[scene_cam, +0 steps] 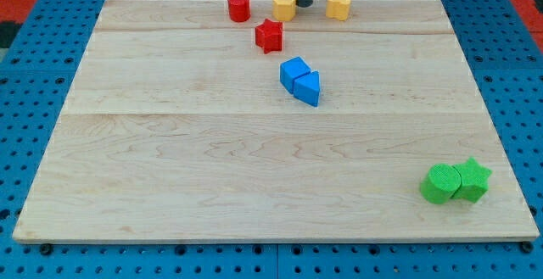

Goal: Adjust the red blocks and yellow hexagon to make a triangle

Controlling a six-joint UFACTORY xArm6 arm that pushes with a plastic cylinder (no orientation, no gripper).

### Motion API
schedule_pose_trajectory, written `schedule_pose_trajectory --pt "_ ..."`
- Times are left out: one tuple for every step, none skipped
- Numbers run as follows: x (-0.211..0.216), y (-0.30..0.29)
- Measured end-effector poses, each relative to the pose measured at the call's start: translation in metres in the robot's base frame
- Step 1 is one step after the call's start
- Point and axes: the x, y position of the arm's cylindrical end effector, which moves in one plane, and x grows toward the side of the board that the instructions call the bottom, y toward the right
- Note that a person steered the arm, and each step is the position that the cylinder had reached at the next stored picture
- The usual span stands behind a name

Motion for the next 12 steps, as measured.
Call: schedule_pose_trajectory --pt "-0.005 -0.029" --pt "-0.008 -0.051" --pt "-0.01 -0.072" --pt "-0.01 -0.09" --pt "-0.01 -0.115" --pt "-0.004 -0.128" --pt "0.018 -0.097" --pt "0.049 -0.096" --pt "0.062 -0.098" --pt "0.062 -0.063" --pt "0.065 -0.04" --pt "0.057 -0.033"
